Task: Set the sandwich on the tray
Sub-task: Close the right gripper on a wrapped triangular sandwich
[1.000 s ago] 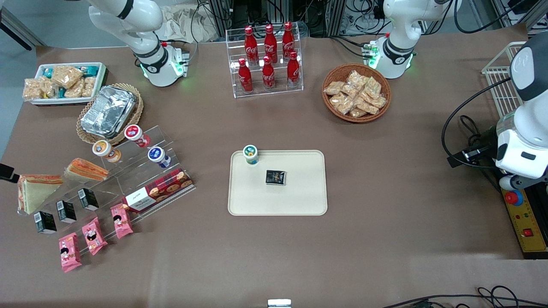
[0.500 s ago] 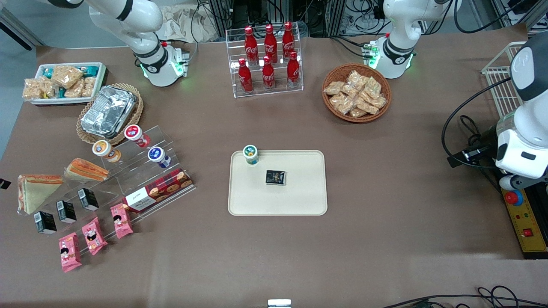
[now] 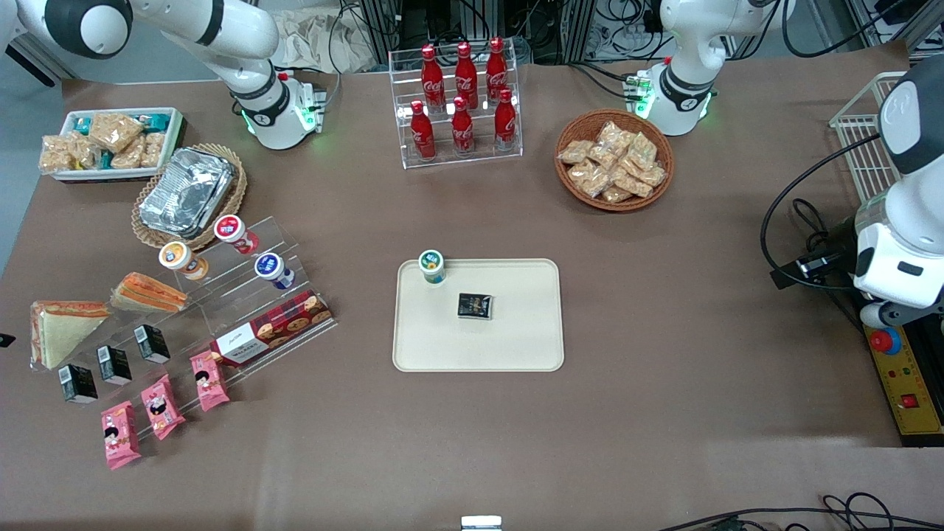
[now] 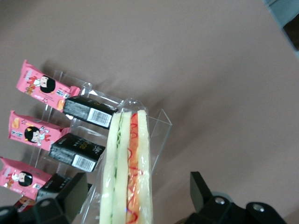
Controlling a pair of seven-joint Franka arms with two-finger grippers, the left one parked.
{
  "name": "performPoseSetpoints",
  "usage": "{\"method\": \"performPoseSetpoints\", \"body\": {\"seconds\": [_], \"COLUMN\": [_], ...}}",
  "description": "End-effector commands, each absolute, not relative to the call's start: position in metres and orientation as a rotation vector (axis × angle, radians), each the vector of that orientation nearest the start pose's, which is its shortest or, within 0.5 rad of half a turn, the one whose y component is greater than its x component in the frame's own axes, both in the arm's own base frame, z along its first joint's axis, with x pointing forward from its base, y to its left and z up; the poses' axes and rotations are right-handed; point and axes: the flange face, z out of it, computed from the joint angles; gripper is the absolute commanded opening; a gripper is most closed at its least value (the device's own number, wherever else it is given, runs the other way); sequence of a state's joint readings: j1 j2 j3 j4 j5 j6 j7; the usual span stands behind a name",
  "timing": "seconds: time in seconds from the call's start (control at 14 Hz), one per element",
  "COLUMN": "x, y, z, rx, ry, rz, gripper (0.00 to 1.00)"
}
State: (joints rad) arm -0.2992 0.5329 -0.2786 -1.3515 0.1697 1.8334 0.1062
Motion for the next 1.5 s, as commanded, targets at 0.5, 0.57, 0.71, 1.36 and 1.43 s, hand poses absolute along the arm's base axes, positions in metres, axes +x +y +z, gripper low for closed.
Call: {"method": "performPoseSetpoints", "body": {"seconds": [0.5,0.57,0.71,1.36,1.43], "x": [0.625,0.623,0.620,0.629,0.633], "y": [-0.320,-0.320,-0.320,-0.297,-0.288], "z": [0.377,0.373,0.366,0.383,0.396], "rx": [-2.836,-2.832,-2.811,-2.829,-2.833], "ry": [1.164,1.166,1.173,1.085,1.059], "rz": [0.117,0.130,0.146,0.156,0.153], "gripper": [0.97,0.97,0.94,0.25,0.25]}}
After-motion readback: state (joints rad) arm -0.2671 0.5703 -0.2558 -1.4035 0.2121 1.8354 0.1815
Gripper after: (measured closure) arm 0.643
